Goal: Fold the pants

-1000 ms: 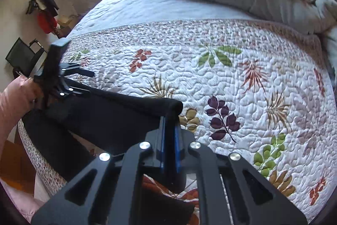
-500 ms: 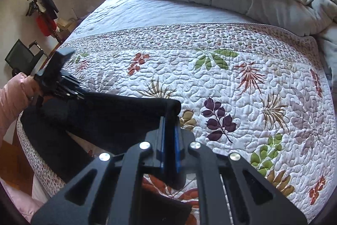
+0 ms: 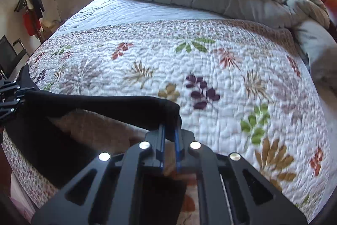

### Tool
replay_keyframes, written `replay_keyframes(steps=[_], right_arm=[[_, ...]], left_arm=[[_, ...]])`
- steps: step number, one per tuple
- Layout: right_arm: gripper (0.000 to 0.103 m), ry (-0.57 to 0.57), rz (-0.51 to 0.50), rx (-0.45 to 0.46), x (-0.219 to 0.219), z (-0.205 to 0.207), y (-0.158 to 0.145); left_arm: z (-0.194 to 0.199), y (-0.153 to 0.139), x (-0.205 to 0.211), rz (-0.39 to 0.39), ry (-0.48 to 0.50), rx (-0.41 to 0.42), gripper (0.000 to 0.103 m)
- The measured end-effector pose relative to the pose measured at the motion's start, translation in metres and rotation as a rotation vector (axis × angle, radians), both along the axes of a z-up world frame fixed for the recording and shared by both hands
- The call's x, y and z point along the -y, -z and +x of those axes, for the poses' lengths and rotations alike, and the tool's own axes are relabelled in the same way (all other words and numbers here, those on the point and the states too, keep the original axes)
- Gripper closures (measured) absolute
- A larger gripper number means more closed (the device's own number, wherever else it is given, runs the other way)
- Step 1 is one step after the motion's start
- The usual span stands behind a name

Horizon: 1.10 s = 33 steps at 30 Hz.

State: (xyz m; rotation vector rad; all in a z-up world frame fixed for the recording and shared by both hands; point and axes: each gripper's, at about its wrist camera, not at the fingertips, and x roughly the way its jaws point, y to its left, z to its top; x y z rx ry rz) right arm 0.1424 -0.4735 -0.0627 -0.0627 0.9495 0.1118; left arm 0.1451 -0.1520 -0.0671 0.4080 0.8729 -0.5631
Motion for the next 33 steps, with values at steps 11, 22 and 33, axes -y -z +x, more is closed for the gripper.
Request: replay_keyframes(steps=[11,22,33], right_arm=[[0.101,0.143,-0.057,-0.09,0.011,-0.087,0.052],[0.048,0.2,0.277,-0.161,0.011,-0.12,0.048],[0.079,0.399,0.572,-0.337,0.02,-0.069,0.085]], left_arm=[[-0.097,0.06,0.017,0.038,-0.026,-0.043,0.091],[-0.097,0.084,0.011,0.047,-0.056,-0.052,0.09],[-0.092,0.081,0.006,0.001,-0.098,-0.084,0.089]])
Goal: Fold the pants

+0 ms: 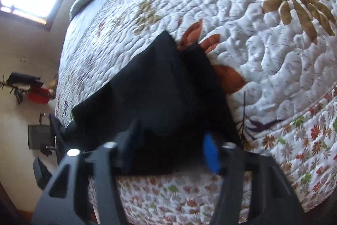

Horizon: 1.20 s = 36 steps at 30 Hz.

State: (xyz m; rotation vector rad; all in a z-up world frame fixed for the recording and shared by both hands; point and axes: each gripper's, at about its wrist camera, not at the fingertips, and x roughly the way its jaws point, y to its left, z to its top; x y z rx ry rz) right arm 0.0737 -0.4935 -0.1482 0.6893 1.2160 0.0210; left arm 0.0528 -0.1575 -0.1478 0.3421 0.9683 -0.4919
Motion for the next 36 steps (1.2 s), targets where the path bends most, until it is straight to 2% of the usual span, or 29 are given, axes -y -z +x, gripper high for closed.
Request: replay_keyframes(steps=[1,2,3,7,9,11,13,15,17,18,19,21,22,25,27,29,31,33,36], right_arm=[[0.097,0.002,0.012,0.008,0.001,0.002,-0.001],[0.098,0.011,0.063,0.022,0.003,0.002,-0.004],[0.098,0.021,0.069,0.037,0.004,0.0,-0.01],[0.098,0.027,-0.034,0.092,0.001,-0.02,-0.042],[0.098,0.048,-0.053,0.076,0.003,-0.03,-0.04],[0.098,0.043,-0.078,0.023,-0.001,-0.031,-0.021],[0.096,0.027,-0.088,-0.013,-0.004,-0.027,-0.002],[0.094,0.018,-0.105,-0.016,-0.006,-0.026,0.002],[0.075,0.03,-0.139,-0.008,-0.007,-0.029,-0.012],[0.07,0.04,-0.195,-0.006,-0.009,-0.032,-0.023],[0.065,0.057,-0.298,-0.008,-0.011,-0.036,-0.039],[0.065,0.076,-0.46,0.003,-0.015,-0.045,-0.063],[0.065,0.079,-0.487,0.028,-0.015,-0.051,-0.072],[0.065,-0.011,-0.408,0.114,-0.041,-0.05,-0.091],[0.066,-0.123,-0.288,0.115,-0.077,-0.035,-0.079],[0.068,-0.189,-0.222,0.061,-0.109,-0.018,-0.052],[0.067,-0.208,-0.202,0.013,-0.124,-0.008,-0.03],[0.066,-0.22,-0.222,-0.083,-0.136,-0.005,0.0],[0.066,-0.235,-0.301,-0.086,-0.146,-0.008,0.01]], left_arm=[[0.001,-0.002,-0.002,-0.015,-0.01,-0.011,0.089],[0.001,-0.005,-0.003,-0.022,-0.018,-0.013,0.089],[0.0,-0.008,-0.003,-0.031,-0.021,-0.01,0.089],[-0.014,-0.025,0.0,-0.048,-0.011,0.031,0.086],[-0.018,-0.02,0.005,-0.034,0.005,0.015,0.086],[-0.018,-0.006,0.007,0.0,0.003,-0.016,0.086],[-0.017,0.01,0.007,0.019,0.001,-0.025,0.085],[-0.019,0.011,0.008,0.025,0.01,-0.005,0.085],[-0.02,0.01,0.008,0.021,0.009,-0.005,0.083],[-0.019,0.01,0.007,0.009,0.003,-0.013,0.082],[-0.018,0.011,0.004,-0.001,-0.004,-0.021,0.081],[-0.017,0.01,0.004,-0.013,-0.01,-0.026,0.079],[-0.017,0.011,0.004,-0.015,-0.01,-0.025,0.078],[-0.019,0.011,0.004,-0.023,-0.012,-0.023,0.074],[-0.018,0.011,0.005,-0.034,-0.019,-0.027,0.073],[-0.018,0.011,0.003,-0.047,-0.025,-0.035,0.072],[-0.017,0.008,-0.001,-0.063,-0.032,-0.049,0.071],[-0.018,0.002,-0.008,-0.086,-0.045,-0.079,0.069],[-0.025,-0.019,-0.022,-0.128,-0.078,-0.106,0.062]])
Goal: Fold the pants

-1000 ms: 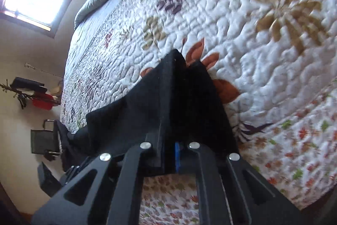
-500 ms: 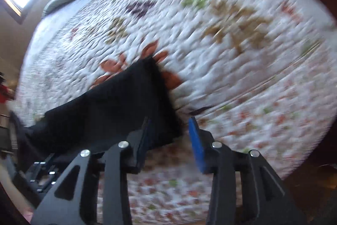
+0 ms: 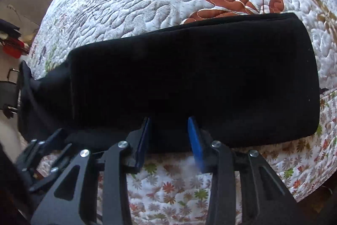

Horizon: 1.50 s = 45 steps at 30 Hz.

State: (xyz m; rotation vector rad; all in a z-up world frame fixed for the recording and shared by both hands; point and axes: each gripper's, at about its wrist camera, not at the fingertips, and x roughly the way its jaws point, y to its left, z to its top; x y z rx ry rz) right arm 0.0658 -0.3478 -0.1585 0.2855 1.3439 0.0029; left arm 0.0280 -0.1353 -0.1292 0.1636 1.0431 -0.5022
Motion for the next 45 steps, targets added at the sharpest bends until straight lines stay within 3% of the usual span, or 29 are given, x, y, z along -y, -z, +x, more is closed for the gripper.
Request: replay_keyframes(steps=[2,3,10,13,19,21,23,27,33,35,37,40,45], right_arm=[[0.064,-0.014,-0.046,-0.006,-0.007,0.0,0.0],[0.064,-0.013,-0.055,-0.008,-0.009,0.0,0.002],[0.062,0.001,-0.069,0.018,-0.015,0.0,0.007],[0.062,0.006,-0.06,0.022,-0.013,-0.002,0.007],[0.061,0.005,-0.073,0.033,-0.015,-0.011,0.004],[0.061,0.007,-0.063,0.033,-0.014,-0.011,0.003],[0.061,0.007,-0.055,0.035,-0.012,-0.011,0.003],[0.061,0.006,-0.053,0.038,-0.009,-0.011,0.003],[0.061,0.0,-0.039,0.034,-0.005,-0.011,0.003],[0.061,-0.003,-0.043,0.031,-0.005,-0.01,0.002],[0.061,-0.005,-0.055,0.027,-0.006,-0.009,0.002],[0.059,-0.018,-0.076,0.022,-0.01,-0.007,0.001],[0.051,-0.044,-0.1,0.01,-0.02,-0.001,-0.004]], left_arm=[[-0.001,-0.012,-0.016,-0.007,-0.064,-0.022,0.038],[0.001,-0.017,-0.028,-0.019,-0.11,-0.039,0.035],[0.054,-0.028,-0.101,0.0,-0.383,-0.149,0.033],[0.082,-0.022,-0.116,0.027,-0.431,-0.238,0.032],[0.111,-0.006,-0.13,-0.044,-0.476,-0.38,0.032],[0.116,-0.004,-0.131,-0.05,-0.493,-0.4,0.037],[0.118,0.002,-0.132,-0.064,-0.495,-0.436,0.071],[0.109,0.008,-0.138,-0.111,-0.514,-0.455,0.093],[0.049,-0.015,-0.148,-0.161,-0.554,-0.28,0.095],[0.025,-0.011,-0.152,-0.157,-0.585,-0.246,0.103],[0.009,-0.002,-0.157,-0.151,-0.615,-0.225,0.103],[-0.007,0.024,-0.169,-0.193,-0.654,-0.263,0.103],[0.0,0.011,-0.171,-0.271,-0.621,-0.238,0.103]])
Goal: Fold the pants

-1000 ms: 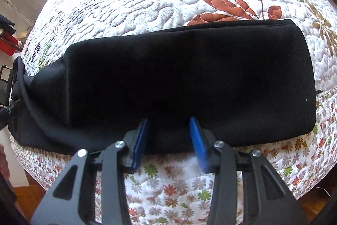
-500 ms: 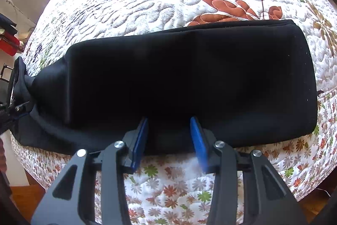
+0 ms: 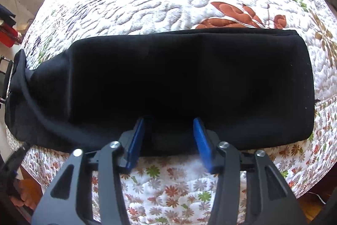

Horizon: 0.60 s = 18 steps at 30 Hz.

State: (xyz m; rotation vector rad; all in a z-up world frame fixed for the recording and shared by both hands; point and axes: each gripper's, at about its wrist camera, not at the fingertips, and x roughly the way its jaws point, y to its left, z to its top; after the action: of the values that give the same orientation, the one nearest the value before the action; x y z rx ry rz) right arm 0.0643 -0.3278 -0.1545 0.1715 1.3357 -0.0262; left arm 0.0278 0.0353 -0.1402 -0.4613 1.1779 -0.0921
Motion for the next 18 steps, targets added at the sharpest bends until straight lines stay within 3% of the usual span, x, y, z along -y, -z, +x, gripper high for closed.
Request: replay_keyframes(steps=[1,3,4,5,6,10,15,16,17,18], right_arm=[[0.05,-0.004,-0.007,-0.001,-0.002,0.001,0.0],[0.049,-0.006,-0.018,0.0,-0.004,0.003,0.001],[0.048,-0.005,-0.022,0.001,-0.005,0.003,0.002],[0.048,-0.004,-0.024,0.002,-0.006,0.003,0.002],[0.048,-0.003,-0.024,0.003,-0.007,0.004,0.002],[0.046,0.001,-0.013,0.009,-0.006,0.006,0.003],[0.036,-0.007,0.011,0.024,-0.006,0.004,0.006],[0.033,-0.012,0.012,0.027,-0.008,0.004,0.006],[0.031,-0.018,0.012,0.03,-0.01,0.004,0.008],[0.03,-0.021,0.011,0.032,-0.011,0.004,0.008]], left_arm=[[0.007,-0.006,0.001,0.002,0.005,-0.001,0.103],[0.023,-0.02,0.004,0.01,0.005,-0.004,0.083],[0.031,-0.025,0.007,0.032,0.005,-0.019,0.056],[0.04,-0.03,0.012,0.054,0.007,-0.035,0.038],[0.053,-0.037,0.019,0.075,0.02,-0.052,0.035],[0.087,-0.047,0.036,0.16,0.032,-0.126,0.029],[0.117,-0.024,0.042,0.203,0.024,-0.282,0.028],[0.116,-0.021,0.039,0.187,0.02,-0.288,0.037],[0.111,-0.019,0.034,0.151,0.018,-0.284,0.059],[0.107,-0.017,0.032,0.103,0.025,-0.282,0.071]])
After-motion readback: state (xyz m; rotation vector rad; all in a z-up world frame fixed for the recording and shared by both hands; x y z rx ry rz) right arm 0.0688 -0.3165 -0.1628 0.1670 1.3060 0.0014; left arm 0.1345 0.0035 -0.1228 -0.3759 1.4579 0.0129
